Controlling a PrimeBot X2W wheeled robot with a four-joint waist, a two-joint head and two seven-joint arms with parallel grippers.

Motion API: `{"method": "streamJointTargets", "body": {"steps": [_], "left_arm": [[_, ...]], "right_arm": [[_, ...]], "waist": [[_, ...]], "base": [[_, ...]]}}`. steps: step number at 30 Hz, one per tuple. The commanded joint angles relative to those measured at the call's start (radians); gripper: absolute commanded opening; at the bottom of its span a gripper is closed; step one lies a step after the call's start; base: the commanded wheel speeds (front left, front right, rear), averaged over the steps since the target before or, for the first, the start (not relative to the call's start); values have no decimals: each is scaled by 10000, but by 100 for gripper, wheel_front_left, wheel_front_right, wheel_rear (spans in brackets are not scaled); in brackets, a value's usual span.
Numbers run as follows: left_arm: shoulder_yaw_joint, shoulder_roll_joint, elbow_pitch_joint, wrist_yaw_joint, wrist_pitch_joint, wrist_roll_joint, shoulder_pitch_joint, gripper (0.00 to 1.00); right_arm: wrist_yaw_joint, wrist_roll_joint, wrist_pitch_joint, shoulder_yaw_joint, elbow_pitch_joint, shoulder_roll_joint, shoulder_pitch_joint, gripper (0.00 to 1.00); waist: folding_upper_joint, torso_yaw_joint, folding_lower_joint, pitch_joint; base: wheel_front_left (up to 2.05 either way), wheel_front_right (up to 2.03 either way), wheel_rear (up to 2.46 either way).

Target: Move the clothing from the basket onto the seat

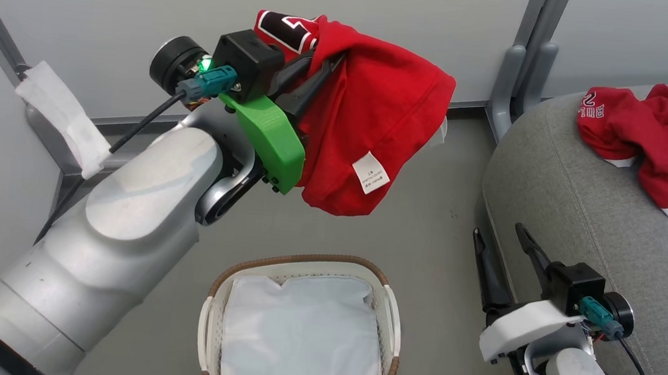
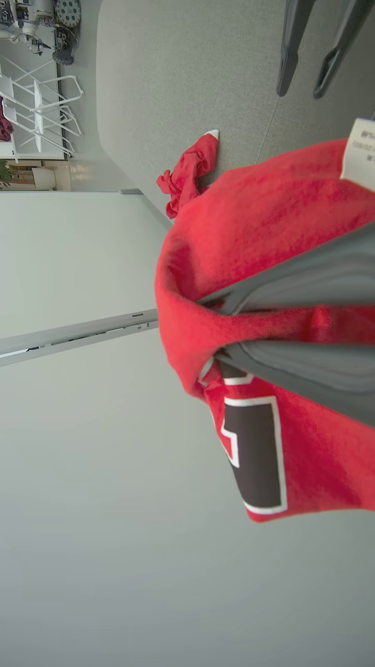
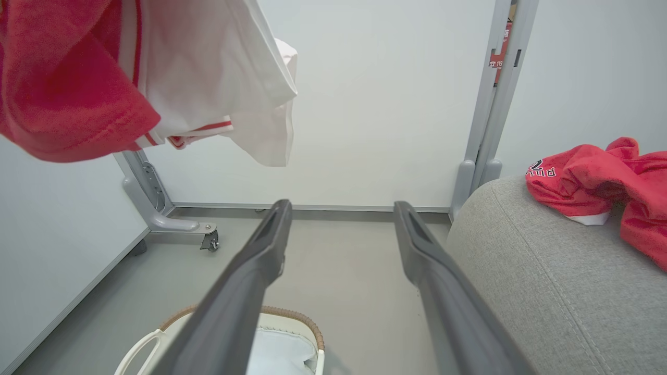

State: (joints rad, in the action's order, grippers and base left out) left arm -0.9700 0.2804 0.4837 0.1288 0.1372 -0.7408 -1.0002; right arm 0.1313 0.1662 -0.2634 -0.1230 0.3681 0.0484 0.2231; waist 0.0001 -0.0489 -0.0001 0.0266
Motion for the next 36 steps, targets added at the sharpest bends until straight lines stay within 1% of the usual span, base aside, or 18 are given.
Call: {"method": "streamJointTargets", "body": {"steps": [1, 7, 12, 20, 25, 29, 32, 35, 36], "left_arm": [[73, 154, -85, 27, -60, -65, -176, 0], [223, 417, -399, 27, -204, -360, -127, 0], [281, 473, -614, -47, -296, -540, 56, 0], [238, 596, -788, -251, -314, -571, 265, 0], [210, 588, -674, -359, -270, -613, 403, 0], [205, 613, -461, -375, -202, -661, 492, 0], [213, 643, -357, -364, -157, -662, 467, 0], [210, 579, -314, -362, -143, -685, 422, 0], [198, 554, -320, -360, -141, -690, 398, 0]], "right_arm": [[-11, 32, -20, -73, 9, 38, 136, 100], [-11, 111, -20, -430, -129, 38, 313, 100], [-11, 405, -18, -868, -457, 35, 396, 100], [-11, 1204, -18, -2257, -1748, 43, 535, 100], [-11, 1221, -18, -3005, -2536, 37, 487, 100], [-11, 1096, -16, -3578, -2842, 41, 502, 100], [-11, 1311, 55, -3790, -3006, 43, 451, 100], [-11, 1283, 206, -3688, -2744, 41, 534, 100], [-11, 1437, 211, -3649, -2644, 38, 600, 100]], "waist": [[-1, -25, 1, -49], [-1, -36, 1, -121], [-1, -4, 1, -142], [-1, -51, 1, -148], [-1, -124, 1, -133], [-1, -179, 1, -114], [-1, -213, 1, -90], [-1, -207, 1, -22], [-1, -196, 1, 4]], "base": [[0, 0, 0], [0, 0, 0], [0, 0, 0], [0, 0, 0], [0, 0, 0], [0, 0, 0], [0, 0, 0], [0, 0, 0], [0, 0, 0]]}}
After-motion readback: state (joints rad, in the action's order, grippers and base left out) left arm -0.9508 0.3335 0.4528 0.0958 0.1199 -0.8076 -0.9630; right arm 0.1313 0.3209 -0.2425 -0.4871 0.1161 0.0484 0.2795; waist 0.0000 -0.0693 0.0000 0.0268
